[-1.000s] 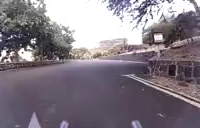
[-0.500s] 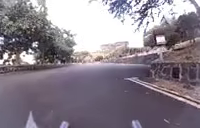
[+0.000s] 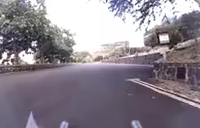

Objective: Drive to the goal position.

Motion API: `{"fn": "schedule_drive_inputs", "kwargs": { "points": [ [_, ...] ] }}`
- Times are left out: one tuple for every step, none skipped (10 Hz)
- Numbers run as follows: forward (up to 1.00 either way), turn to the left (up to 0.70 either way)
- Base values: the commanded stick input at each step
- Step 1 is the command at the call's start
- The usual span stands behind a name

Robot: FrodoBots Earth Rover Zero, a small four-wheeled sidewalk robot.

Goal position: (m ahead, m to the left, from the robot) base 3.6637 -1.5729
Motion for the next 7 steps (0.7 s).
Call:
{"fn": "schedule_drive_inputs", "kwargs": {
  "points": [
    [0.5,-0.25],
    [0.5,-0.25],
    [0.5,-0.15],
    [0.5,-0.02],
    [0.5,0.0],
    [0.5,0.0],
    [0.5,0.0]
  ]
}}
